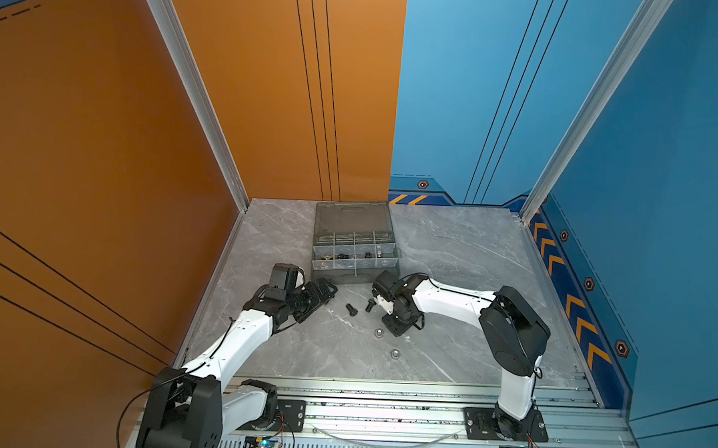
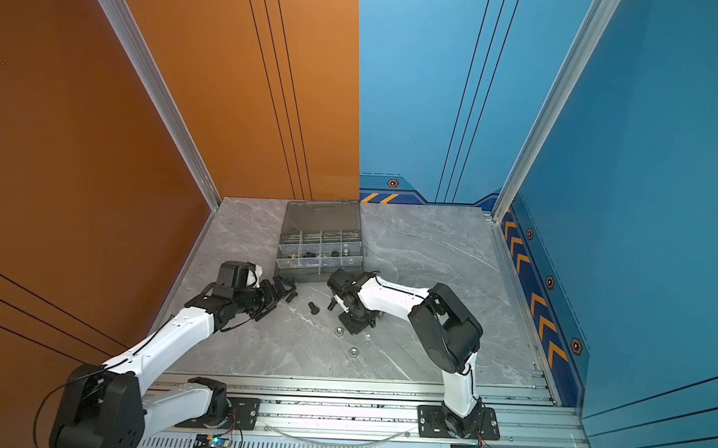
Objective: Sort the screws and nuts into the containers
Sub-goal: 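Lift the silver nut with the right gripper over the box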
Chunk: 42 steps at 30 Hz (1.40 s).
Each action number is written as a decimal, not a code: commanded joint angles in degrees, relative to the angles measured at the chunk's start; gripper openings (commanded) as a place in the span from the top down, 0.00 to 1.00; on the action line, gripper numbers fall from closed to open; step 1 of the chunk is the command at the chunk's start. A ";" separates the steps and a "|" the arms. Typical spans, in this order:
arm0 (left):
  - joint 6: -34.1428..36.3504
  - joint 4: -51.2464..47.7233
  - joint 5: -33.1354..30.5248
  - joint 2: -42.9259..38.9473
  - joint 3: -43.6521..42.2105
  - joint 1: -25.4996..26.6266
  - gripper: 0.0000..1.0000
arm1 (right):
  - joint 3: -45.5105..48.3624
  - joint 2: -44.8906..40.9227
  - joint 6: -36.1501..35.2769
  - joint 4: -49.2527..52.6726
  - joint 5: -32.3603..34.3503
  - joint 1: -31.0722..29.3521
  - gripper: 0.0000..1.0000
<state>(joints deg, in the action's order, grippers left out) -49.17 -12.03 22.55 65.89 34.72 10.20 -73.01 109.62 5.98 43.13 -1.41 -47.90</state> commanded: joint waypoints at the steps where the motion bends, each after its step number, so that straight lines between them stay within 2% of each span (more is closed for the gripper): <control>1: -0.23 -1.16 -0.84 -0.15 0.95 0.52 0.02 | -0.38 2.01 -0.23 -0.29 0.01 1.03 0.82; 4: -0.31 -1.28 -0.88 -0.16 0.96 0.64 0.02 | -0.64 0.57 -0.54 -0.18 -2.00 2.03 0.91; 7: -0.40 -1.26 -0.99 0.02 0.96 0.71 0.02 | -1.22 -1.89 -1.09 -0.32 -4.87 3.43 0.95; 14: -0.49 -1.15 -0.80 0.25 1.12 0.88 0.02 | -5.60 -7.10 -3.95 -0.43 -10.80 7.38 0.95; 18: -0.71 -0.59 -0.60 0.12 1.06 0.88 0.02 | -12.04 -6.79 -5.66 -0.61 -11.91 11.98 0.95; 23: -1.09 0.54 -0.05 0.64 0.89 1.09 0.02 | -21.85 -2.08 -7.29 -1.56 -12.04 15.96 0.96; 29: -1.19 0.63 -0.30 0.40 0.79 1.23 0.02 | -32.14 6.36 -6.90 -4.49 -8.65 18.06 0.96; 35: -1.20 0.11 -0.52 -0.39 0.63 1.23 0.02 | -37.71 14.64 -4.93 -9.43 -8.40 19.28 0.97; 42: -1.23 -1.33 -1.31 -2.14 0.61 1.36 0.02 | -41.78 22.28 1.57 -12.69 -13.80 21.85 0.97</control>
<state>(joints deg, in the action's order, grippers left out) -50.46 -11.90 22.52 65.14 34.72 10.96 -112.51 131.07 3.27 33.15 -12.45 -27.42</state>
